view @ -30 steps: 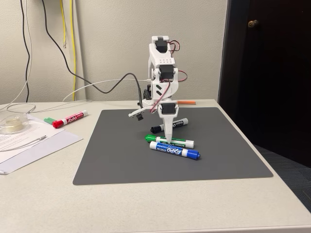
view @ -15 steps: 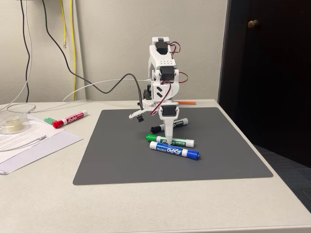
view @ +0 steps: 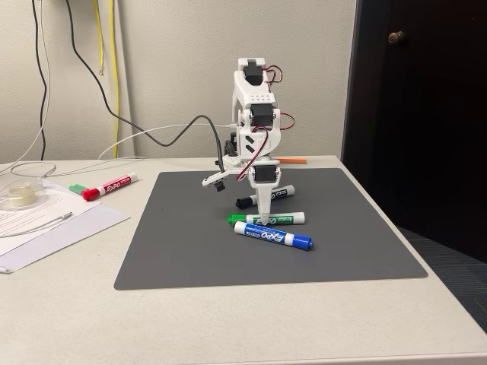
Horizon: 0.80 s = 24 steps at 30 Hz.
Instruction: Pick up the green marker.
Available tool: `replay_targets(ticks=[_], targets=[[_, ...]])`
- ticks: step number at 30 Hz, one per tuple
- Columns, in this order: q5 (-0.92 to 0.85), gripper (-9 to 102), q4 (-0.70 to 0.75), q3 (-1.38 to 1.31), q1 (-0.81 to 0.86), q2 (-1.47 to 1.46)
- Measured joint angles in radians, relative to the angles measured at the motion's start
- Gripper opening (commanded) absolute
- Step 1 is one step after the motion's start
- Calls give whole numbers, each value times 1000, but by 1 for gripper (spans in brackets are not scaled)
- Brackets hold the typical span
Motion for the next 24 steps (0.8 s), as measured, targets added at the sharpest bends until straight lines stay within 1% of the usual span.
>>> replay_targets(ticks=[8, 12, 16, 20, 24], targets=[[-5, 0, 0, -2, 0, 0], [28, 0, -6, 8, -2, 23], [58, 0, 60, 11, -3, 92], [75, 0, 173, 17, -3, 239], [89, 0, 247, 21, -3, 371]])
